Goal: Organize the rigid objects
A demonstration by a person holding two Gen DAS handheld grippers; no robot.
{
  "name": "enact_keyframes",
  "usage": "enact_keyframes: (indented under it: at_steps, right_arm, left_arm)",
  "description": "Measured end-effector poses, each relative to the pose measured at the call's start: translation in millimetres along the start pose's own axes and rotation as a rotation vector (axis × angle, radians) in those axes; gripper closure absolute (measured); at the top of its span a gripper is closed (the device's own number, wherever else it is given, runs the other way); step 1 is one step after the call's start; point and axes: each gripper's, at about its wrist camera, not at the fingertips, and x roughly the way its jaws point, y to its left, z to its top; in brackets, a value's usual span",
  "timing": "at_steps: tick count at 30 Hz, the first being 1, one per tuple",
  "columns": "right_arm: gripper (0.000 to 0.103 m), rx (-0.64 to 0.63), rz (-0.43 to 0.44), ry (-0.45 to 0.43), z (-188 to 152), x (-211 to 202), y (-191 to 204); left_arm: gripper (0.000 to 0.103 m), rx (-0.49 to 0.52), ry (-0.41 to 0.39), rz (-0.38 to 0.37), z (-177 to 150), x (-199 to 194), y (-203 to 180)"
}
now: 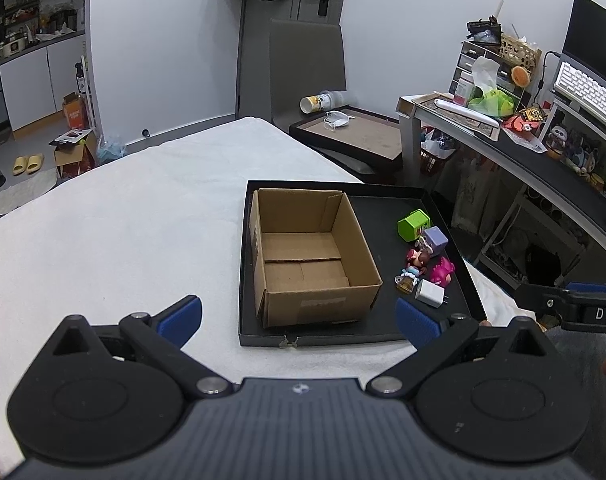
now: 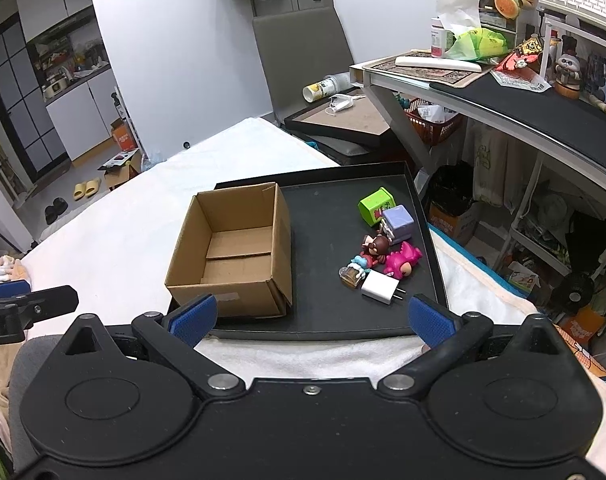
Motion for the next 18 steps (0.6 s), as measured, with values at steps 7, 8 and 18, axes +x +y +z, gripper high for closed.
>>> enact_keyframes:
  at_steps: [7, 8, 18]
  right_arm:
    - [0.000, 0.004, -0.003, 0.002, 0.2, -1.4, -2.8]
    - [0.000, 0.003, -0.003, 0.003, 0.4, -0.7, -2.6]
    - [0.000, 0.004, -0.005, 0.003, 0.3, -1.2, -3.4]
  left_arm:
    - [0.001, -0.001, 0.002, 0.001, -0.6, 0.4, -0.5]
    - [0.001, 0.000, 0.002, 0.002, -0.7, 0.5, -0.9]
    - [0.001, -0.002, 0.003, 0.003, -1.7, 0.7, -0.2]
